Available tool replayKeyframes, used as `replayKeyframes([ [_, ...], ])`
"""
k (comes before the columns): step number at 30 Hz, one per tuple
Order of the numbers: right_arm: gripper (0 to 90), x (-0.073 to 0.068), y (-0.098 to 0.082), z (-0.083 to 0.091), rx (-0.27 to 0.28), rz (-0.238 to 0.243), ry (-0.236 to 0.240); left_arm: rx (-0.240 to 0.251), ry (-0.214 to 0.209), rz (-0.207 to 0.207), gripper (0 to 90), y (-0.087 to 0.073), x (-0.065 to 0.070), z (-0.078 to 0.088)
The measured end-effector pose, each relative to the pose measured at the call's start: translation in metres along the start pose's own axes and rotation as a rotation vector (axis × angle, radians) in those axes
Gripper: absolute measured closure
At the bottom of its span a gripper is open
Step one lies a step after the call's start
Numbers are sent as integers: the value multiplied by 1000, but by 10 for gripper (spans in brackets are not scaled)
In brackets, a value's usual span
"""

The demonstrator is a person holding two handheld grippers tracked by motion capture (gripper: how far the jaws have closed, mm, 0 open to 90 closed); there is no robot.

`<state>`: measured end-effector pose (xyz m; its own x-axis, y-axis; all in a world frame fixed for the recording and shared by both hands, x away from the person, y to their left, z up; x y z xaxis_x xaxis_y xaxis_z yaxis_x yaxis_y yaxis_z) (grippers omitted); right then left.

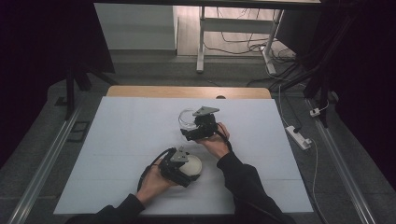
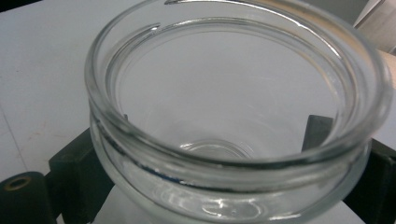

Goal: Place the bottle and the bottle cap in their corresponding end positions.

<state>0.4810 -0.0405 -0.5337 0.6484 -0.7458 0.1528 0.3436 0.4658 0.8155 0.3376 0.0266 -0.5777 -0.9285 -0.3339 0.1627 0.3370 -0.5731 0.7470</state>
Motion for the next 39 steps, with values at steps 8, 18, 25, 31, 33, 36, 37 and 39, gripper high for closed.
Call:
replayKeyframes([
  [8, 65, 1, -5, -6, -8, -2, -6, -34, 3, 0, 78, -2, -2, -5],
  [18, 64, 1, -8, -8, -11, -3, 3, -98, -2, 21, 76, -3, -5, -9],
  [25, 60, 2, -9, -7, -27, 6, 16, -115, -5, 23, 71, -3, -5, -11],
  [31, 57, 2, -8, -7, -43, 2, 15, -123, -18, 21, 39, -3, -5, -11],
  [33, 56, 2, -8, -7, -47, 3, 13, -121, -19, 21, 12, -3, -5, -11],
  [36, 27, 2, -9, -6, -52, -9, 31, -101, -23, 24, 0, -3, -5, -9],
  [37, 22, 2, -9, -6, -54, -11, 35, -95, -24, 26, 0, -3, -5, -9],
  [39, 0, 1, -9, -6, -59, -10, 45, -73, -25, 36, 0, -2, -5, -8],
])
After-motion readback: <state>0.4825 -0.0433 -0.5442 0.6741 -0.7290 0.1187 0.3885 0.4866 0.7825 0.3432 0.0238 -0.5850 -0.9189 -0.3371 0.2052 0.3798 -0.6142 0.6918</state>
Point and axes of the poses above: each handheld gripper's, and its own axes: z roughly backward along the jaws, y roughly out of its top, x roughly to its right, the point moved 6 cm from there along -z, roughly forward along the jaws, and after that the axes turned 12 degrees about -y, right-handed, at the moved point
